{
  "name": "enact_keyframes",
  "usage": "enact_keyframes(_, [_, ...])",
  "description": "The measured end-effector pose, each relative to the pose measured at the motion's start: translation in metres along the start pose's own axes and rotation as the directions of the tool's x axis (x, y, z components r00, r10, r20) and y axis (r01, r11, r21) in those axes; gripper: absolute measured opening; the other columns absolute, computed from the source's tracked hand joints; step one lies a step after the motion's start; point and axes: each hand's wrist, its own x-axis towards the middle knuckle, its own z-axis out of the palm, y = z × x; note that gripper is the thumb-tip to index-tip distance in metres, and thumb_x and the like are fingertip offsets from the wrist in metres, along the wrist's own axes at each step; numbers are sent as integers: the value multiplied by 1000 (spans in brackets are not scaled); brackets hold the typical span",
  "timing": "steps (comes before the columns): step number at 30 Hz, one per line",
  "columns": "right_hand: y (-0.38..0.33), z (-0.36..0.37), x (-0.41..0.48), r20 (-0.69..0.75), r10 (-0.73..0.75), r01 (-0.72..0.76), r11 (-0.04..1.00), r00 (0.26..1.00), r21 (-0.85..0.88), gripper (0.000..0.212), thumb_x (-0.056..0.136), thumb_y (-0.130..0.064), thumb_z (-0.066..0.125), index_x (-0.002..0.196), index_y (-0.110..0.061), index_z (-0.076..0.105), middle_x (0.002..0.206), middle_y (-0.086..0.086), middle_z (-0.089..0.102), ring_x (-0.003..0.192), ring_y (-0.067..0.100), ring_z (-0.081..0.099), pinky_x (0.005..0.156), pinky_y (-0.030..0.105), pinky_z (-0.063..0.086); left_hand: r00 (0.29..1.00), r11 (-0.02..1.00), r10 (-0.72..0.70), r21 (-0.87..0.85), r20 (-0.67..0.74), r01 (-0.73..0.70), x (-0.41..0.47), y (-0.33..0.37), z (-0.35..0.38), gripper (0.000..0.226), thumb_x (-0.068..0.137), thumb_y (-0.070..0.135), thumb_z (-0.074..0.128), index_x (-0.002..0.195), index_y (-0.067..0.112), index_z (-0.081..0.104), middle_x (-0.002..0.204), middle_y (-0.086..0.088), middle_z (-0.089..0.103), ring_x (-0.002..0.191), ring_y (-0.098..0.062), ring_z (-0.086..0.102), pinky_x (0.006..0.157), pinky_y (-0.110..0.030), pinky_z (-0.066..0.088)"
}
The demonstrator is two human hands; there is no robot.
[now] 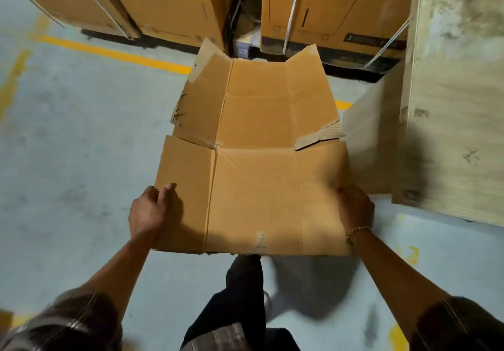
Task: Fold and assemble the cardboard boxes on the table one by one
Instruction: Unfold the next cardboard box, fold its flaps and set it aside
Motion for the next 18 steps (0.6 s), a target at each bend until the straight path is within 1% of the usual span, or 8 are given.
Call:
enact_keyframes(1, [5,6,2,-8,21,-20,1000,1000,14,45,95,-47,58,111,-9,74,114,20,70,105,40,63,83,39,48,1000,1000,13,-3,6,-13,8,0,7,62,94,73,43,77,15,53,84,-17,66,82,-39,60,76,-48,53])
enact_keyframes(3, [15,22,10,-2,43,-43,999,999,-2,41,99,-44,58,112,-8,73,115,22,69,106,42,61,86,42,48,999,999,35,17,25,-36,26,-3,23,61,95,72,44,80,15,54,87,-17,66,85,-39,60,77,-47,53])
enact_keyframes(5, [25,40,22,11,43,-43,999,999,-20,47,99,-47,55,111,-6,73,116,24,68,106,45,60,88,46,48,998,999,46,18,34,-46,44,-7,42,60,95,71,44,83,14,57,88,-15,66,84,-37,59,76,-45,52])
enact_keyframes(7, [36,64,37,0,64,-64,998,998,6,50,99,-49,55,111,-4,72,115,25,67,107,45,60,90,48,48,997,997,65,27,38,-66,68,-11,64,60,97,70,44,87,12,58,92,-17,67,84,-35,58,75,-43,50])
enact_keyframes(8, [42,78,46,-11,83,-83,996,997,22,49,99,-47,55,110,-3,72,115,25,68,106,45,60,89,47,48,997,997,71,35,42,-72,82,-13,77,60,97,69,44,88,12,59,94,-18,68,84,-34,58,75,-42,49])
enact_keyframes(11, [61,122,75,-35,75,-74,997,997,30,45,100,-42,56,104,1,71,107,26,67,101,44,60,81,42,45,994,995,91,37,60,-93,127,-21,119,61,95,72,44,89,12,59,96,-18,69,88,-35,60,78,-44,51])
enact_keyframes(14, [85,174,106,-48,81,-80,996,996,29,47,100,-46,55,102,-2,72,103,26,68,99,45,62,81,44,48,993,994,105,29,50,-107,169,-34,162,61,94,72,46,88,12,58,95,-18,67,90,-38,61,81,-46,52])
enact_keyframes(18, [117,240,145,-47,57,-55,997,997,47,44,101,-42,54,102,-3,74,102,24,69,98,43,63,80,41,47,992,993,115,19,43,-116,219,-57,221,61,94,72,47,90,12,59,94,-17,67,89,-38,61,80,-46,52])
